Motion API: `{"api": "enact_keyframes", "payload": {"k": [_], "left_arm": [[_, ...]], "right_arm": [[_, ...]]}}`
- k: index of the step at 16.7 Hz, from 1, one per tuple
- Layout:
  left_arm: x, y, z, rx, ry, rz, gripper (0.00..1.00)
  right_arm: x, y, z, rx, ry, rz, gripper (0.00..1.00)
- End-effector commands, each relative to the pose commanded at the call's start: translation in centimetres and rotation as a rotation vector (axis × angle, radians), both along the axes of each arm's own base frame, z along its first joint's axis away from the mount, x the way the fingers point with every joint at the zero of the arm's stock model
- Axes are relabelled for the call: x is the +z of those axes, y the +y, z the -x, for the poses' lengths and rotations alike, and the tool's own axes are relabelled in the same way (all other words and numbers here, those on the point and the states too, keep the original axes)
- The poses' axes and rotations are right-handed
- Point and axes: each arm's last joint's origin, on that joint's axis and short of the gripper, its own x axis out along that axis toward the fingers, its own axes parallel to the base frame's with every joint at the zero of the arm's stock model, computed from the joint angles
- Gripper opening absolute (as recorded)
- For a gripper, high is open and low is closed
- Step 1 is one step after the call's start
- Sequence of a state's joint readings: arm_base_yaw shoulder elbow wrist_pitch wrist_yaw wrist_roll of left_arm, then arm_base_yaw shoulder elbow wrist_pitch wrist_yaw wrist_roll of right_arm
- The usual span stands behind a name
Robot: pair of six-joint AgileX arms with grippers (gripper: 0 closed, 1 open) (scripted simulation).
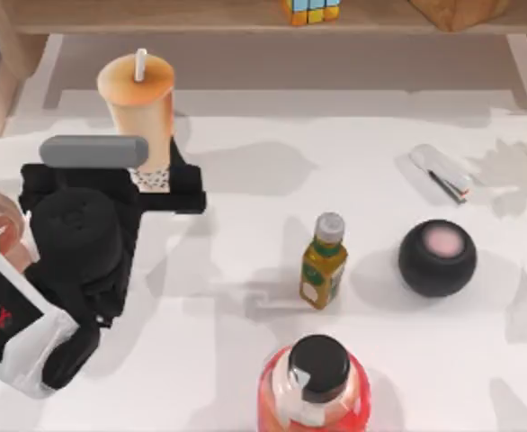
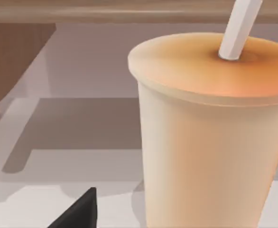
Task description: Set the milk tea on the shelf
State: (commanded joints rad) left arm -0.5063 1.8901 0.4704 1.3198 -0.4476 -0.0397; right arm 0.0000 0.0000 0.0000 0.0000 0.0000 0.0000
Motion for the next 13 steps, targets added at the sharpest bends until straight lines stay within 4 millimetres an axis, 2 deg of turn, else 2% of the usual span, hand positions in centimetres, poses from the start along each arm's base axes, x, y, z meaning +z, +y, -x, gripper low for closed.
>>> {"api": "enact_keyframes", "payload": {"k": [3,8,10,13], "left_arm": [[-1.0,-0.3,0.0,0.010,0.003,0.002,1.00],[-1.0,-0.2,0.0,0.012,0.006,0.000,1.00],[-1.0,-0.3,-0.9,0.010,0.004,0.001,1.00],[-1.3,-0.6,-3.5,0.010,0.003,0.002,1.00]], "right_arm": [[0.0,0.0,0.0,0.000,0.000,0.000,1.00],[0.0,0.0,0.0,0.000,0.000,0.000,1.00],[0.0,0.0,0.0,0.000,0.000,0.000,1.00],[0.0,0.0,0.0,0.000,0.000,0.000,1.00]]}}
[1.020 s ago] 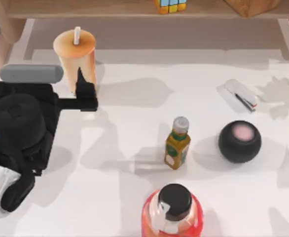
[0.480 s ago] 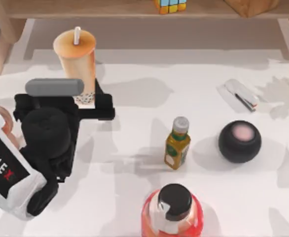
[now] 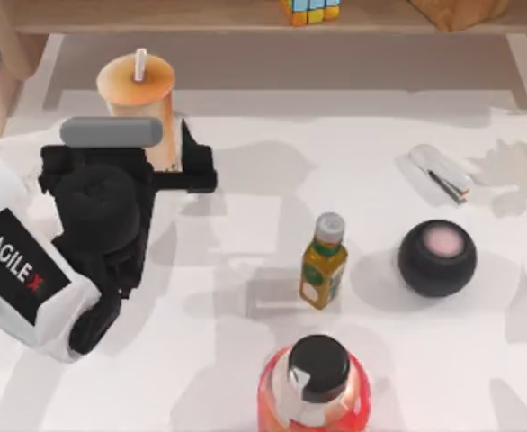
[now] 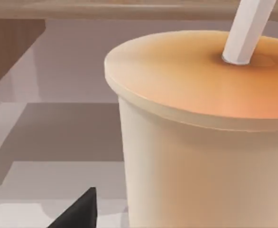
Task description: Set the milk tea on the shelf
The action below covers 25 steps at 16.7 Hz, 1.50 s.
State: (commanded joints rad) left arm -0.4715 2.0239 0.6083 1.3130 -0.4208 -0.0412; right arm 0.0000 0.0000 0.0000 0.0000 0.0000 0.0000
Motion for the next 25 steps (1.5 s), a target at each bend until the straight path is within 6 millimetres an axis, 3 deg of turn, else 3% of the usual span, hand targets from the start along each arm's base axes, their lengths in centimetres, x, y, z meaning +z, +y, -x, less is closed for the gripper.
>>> {"api": "enact_keyframes", "payload": {"k": [5,10,23,25], "left_arm": [[-0.4,0.0,-4.2,0.000,-0.001,0.000,1.00],[-0.4,0.1,-4.5,0.000,0.000,0.000,1.00],[-0.4,0.1,-4.5,0.000,0.000,0.000,0.02],[-0.4,0.1,-4.5,0.000,0.000,0.000,0.00]], "right_arm": [[0.0,0.0,0.0,0.000,0.000,0.000,1.00],[0.0,0.0,0.0,0.000,0.000,0.000,1.00],[0.0,0.0,0.0,0.000,0.000,0.000,1.00],[0.0,0.0,0.0,0.000,0.000,0.000,1.00]]}}
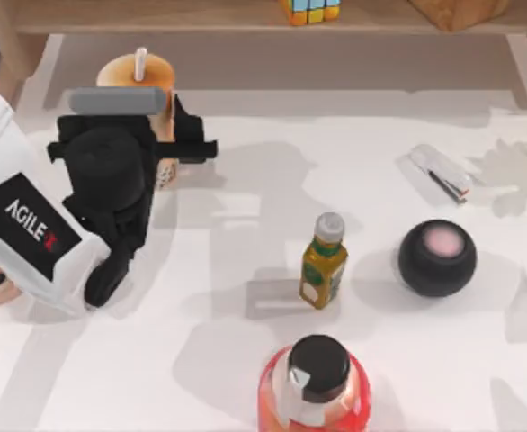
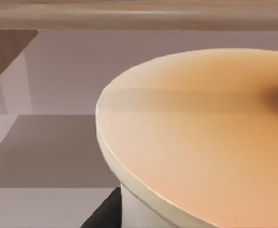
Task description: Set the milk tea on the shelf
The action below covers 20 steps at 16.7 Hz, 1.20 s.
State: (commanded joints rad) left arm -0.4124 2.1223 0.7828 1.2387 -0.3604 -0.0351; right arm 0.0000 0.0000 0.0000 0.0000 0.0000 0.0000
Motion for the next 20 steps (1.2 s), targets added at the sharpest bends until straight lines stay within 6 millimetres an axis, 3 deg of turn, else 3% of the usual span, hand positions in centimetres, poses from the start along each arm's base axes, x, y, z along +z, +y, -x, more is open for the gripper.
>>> {"api": "enact_keyframes", "payload": {"k": [16,20], "left_arm": [[0.9,-0.1,0.0,-0.002,0.000,-0.003,0.00],[4.9,-1.3,-0.5,-0.041,-0.095,0.061,0.00]], "right_arm": [[0.0,0.0,0.0,0.000,0.000,0.000,1.00],[0.0,0.0,0.0,0.000,0.000,0.000,1.00]]}}
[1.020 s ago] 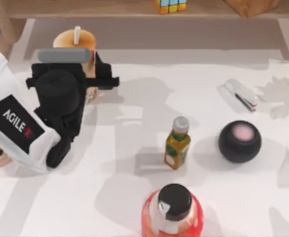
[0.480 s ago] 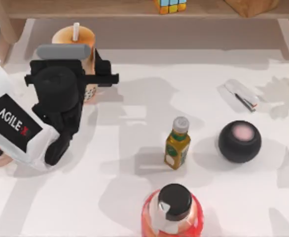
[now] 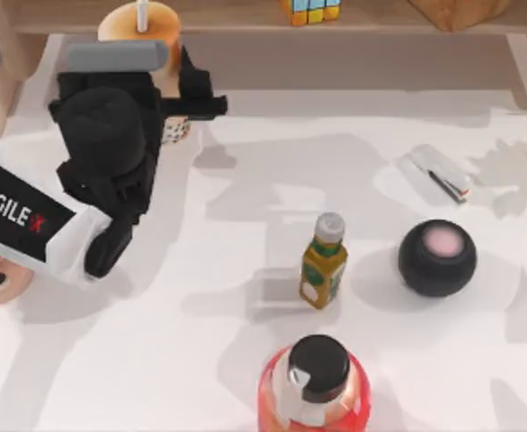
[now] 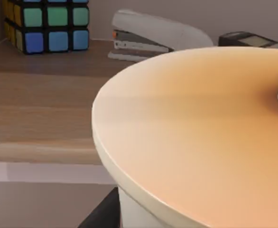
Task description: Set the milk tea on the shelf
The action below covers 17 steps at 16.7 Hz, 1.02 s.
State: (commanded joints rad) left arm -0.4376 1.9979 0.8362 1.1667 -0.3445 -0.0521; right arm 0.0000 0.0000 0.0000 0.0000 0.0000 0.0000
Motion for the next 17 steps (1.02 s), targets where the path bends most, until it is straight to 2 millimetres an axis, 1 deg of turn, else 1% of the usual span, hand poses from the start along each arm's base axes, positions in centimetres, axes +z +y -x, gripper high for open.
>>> {"api": "enact_keyframes", "payload": {"k": [4,6,8,12,17], "left_arm": [[5.5,-0.9,-0.4,-0.044,-0.061,0.054,0.00],[8.0,-0.8,-1.0,-0.045,-0.066,0.062,0.00],[10.0,-0.4,-2.0,-0.033,-0.051,0.056,0.00],[12.8,0.9,-4.2,0.009,0.013,0.016,0.00],[15.5,1.7,-6.1,0.038,0.084,-0.044,0.00]], "right_arm": [[0.0,0.0,0.0,0.000,0.000,0.000,1.00],[0.0,0.0,0.0,0.000,0.000,0.000,1.00],[0.0,0.0,0.0,0.000,0.000,0.000,1.00],[0.0,0.0,0.0,0.000,0.000,0.000,1.00],[0.0,0.0,0.0,0.000,0.000,0.000,1.00]]}}
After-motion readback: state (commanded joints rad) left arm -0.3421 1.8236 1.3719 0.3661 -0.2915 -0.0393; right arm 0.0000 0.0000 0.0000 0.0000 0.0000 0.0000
